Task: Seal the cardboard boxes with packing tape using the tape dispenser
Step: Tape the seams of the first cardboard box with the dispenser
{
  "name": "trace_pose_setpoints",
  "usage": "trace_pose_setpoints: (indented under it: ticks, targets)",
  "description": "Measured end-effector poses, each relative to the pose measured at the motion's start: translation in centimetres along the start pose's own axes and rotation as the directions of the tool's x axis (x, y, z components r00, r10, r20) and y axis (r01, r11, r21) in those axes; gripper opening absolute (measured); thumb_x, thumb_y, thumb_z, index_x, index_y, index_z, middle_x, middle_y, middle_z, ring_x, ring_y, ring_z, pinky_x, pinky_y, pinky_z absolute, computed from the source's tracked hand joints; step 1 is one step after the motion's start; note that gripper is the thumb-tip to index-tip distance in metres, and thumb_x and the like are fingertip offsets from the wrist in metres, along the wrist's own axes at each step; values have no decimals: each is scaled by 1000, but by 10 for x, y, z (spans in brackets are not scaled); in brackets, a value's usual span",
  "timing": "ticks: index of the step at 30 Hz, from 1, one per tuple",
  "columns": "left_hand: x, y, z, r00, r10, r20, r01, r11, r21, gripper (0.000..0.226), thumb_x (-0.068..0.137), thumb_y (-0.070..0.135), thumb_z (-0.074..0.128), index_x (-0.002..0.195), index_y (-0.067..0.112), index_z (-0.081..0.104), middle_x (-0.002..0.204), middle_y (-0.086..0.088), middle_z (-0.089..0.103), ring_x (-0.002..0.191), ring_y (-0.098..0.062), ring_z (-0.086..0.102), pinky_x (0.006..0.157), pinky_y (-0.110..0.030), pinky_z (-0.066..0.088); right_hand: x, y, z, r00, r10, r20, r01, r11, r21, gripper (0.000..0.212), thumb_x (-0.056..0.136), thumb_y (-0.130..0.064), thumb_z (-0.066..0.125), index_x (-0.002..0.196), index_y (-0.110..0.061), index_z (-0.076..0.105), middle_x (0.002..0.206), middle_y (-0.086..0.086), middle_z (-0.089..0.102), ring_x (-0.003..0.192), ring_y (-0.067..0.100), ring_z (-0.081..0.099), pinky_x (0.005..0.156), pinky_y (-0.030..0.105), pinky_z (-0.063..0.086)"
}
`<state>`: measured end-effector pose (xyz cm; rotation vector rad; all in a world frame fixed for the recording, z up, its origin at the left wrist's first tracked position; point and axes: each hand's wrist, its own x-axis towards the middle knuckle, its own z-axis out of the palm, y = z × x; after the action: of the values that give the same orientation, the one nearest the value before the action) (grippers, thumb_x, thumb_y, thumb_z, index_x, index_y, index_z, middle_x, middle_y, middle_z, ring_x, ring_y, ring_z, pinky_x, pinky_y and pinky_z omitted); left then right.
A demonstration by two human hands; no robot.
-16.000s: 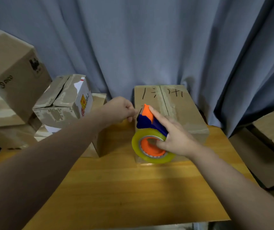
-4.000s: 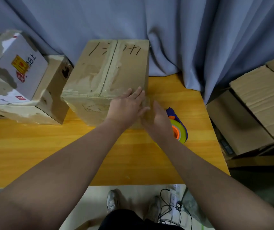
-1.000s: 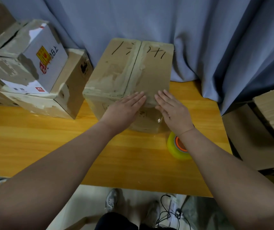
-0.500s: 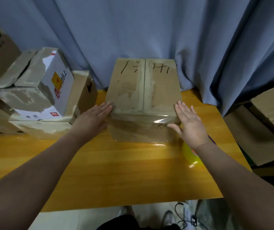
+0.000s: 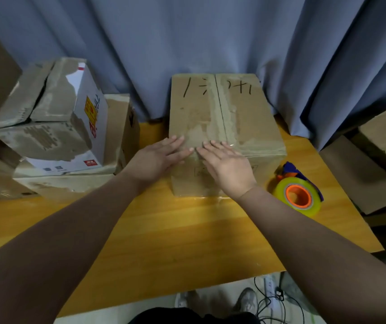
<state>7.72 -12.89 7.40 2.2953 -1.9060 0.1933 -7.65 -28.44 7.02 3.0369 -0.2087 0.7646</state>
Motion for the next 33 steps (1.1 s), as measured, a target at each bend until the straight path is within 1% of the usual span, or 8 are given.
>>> trace_pose_setpoints:
  ticks: [4,8,13,17,21,24,28,33]
  targets:
    - [-2,-7,-3,998,63,10,-63,998,-13,42,96,32,43,136,24,50,139,-23,48,125,-40,49,99,-46,36,-2,-5,0,997,52,-61,-50,998,40,24,89,-20,49,78,-9,67,106,12,72,101,30,68,88,44,54]
    - [-2,-10,-12,989,104,108,-94,991,-96,71,94,62,17,141,16,43,144,-19,43,134,-30,38,111,-44,22,-5,-8,-7,998,37,55,-38,999,26,15,81,-24,66,85,-10,69,114,13,69,108,31,65,95,47,49]
    - [19,-3,-20,989,-129,70,147,909,-390,47,103,40,26,145,20,36,155,-5,26,145,-15,14,115,-28,3,11,-10,-37,983,176,56,-181,977,116,46,92,-44,39,88,-12,71,89,7,72,85,28,67,81,33,45]
    - [27,-7,-15,987,-67,149,119,920,-374,46,102,38,30,147,27,29,156,-5,21,146,-20,10,116,-37,2,42,-2,-38,928,161,336,-212,970,121,50,102,-46,23,137,-22,50,145,4,47,139,23,34,114,38,17]
    - [23,-13,-6,987,-50,153,100,934,-344,52,99,47,33,146,28,21,157,-3,17,146,-18,6,116,-38,2,35,-2,-15,829,165,535,-172,984,-38,56,101,-50,9,153,-32,7,162,-5,4,148,16,-1,118,41,-7]
    - [23,-17,0,989,-19,145,60,957,-284,69,86,62,35,143,27,15,156,-3,19,145,-19,8,115,-38,3,28,-1,-5,847,189,496,-109,976,-187,74,90,-59,-4,154,-24,11,161,0,12,148,20,11,118,46,3]
    - [21,-17,9,998,-1,56,13,978,-209,71,85,54,47,144,23,24,153,-10,30,142,-28,20,113,-44,12,26,-3,5,863,189,468,-58,958,-280,79,88,-60,18,138,-7,49,140,16,51,130,31,48,107,53,34]
    - [17,-12,12,998,-11,54,12,1000,-24,76,82,51,52,148,18,31,154,-8,29,143,-29,24,113,-40,11,27,-5,3,870,173,461,-5,939,-344,86,87,-66,29,145,-3,36,147,21,40,138,33,37,113,54,21]
